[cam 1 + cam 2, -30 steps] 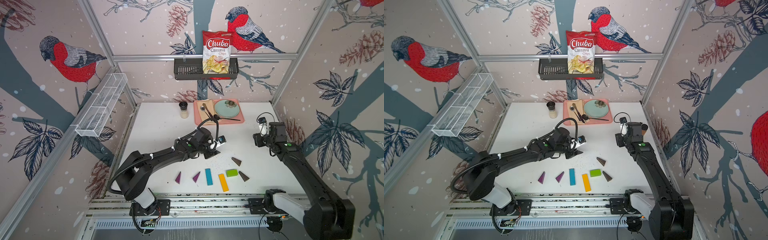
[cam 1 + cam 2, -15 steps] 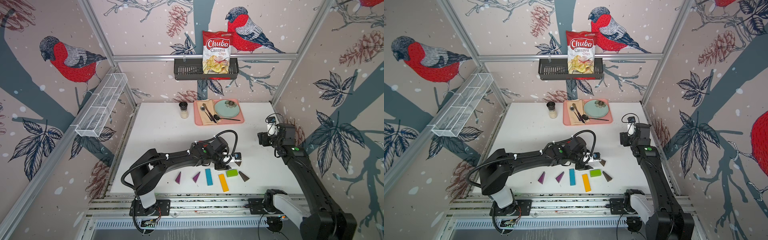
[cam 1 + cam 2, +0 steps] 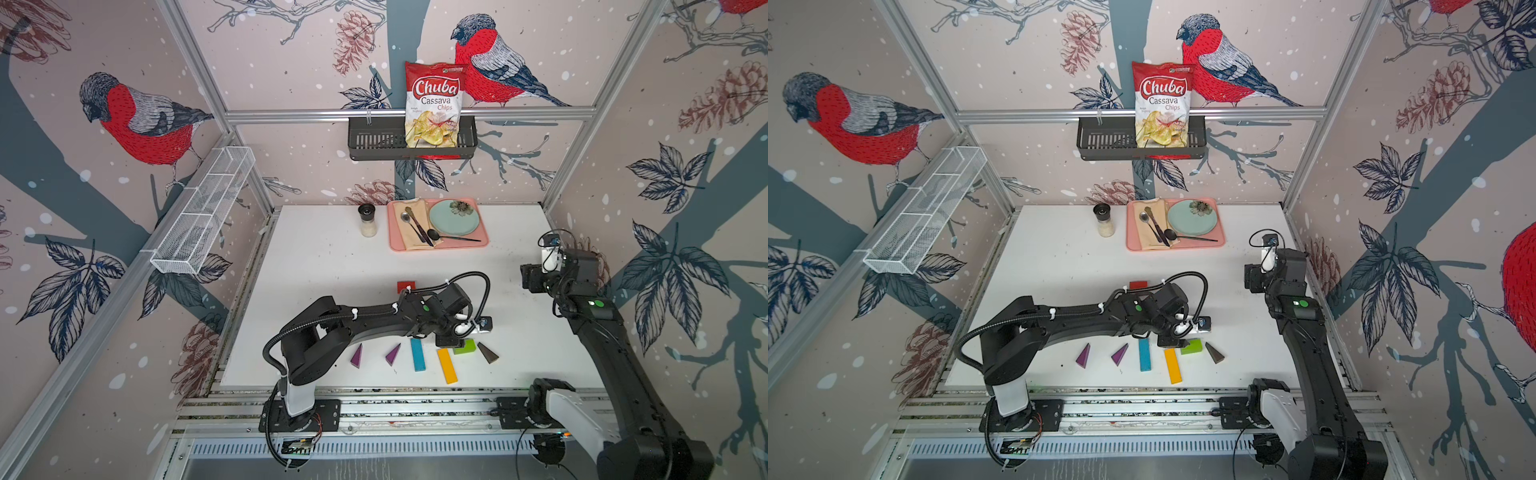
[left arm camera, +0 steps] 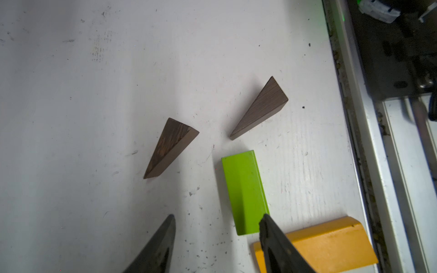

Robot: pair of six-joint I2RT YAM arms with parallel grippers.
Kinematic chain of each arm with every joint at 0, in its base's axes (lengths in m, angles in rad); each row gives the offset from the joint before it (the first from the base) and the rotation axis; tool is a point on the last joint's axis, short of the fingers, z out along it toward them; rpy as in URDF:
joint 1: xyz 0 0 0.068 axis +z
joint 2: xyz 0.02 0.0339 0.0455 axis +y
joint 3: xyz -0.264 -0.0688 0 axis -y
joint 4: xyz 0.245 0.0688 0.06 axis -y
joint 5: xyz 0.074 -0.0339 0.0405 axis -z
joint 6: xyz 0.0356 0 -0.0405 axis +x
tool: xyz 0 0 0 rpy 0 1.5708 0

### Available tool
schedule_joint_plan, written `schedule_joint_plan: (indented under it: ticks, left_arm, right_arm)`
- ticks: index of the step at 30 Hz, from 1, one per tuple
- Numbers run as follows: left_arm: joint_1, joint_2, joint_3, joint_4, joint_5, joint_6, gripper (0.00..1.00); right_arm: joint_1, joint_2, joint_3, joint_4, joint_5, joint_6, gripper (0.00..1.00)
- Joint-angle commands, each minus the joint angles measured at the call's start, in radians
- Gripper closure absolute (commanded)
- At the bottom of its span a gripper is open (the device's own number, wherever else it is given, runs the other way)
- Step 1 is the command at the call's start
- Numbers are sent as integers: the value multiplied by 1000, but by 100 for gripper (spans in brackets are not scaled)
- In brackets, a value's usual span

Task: Assemble a small pinwheel with building blocks
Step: Pick up the building block from the center of the board.

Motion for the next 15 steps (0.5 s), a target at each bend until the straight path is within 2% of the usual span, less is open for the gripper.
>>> schedule_joint_plan:
  ticks: [1, 15]
  left_arm:
    - [-13, 19, 33, -53, -20, -11, 41]
    - [-30, 92, 95, -93, 12, -59, 40]
  right_arm:
    - [-2, -6, -5, -4, -9, -1, 24]
    - [-18, -35, -19, -19, -10, -19, 23]
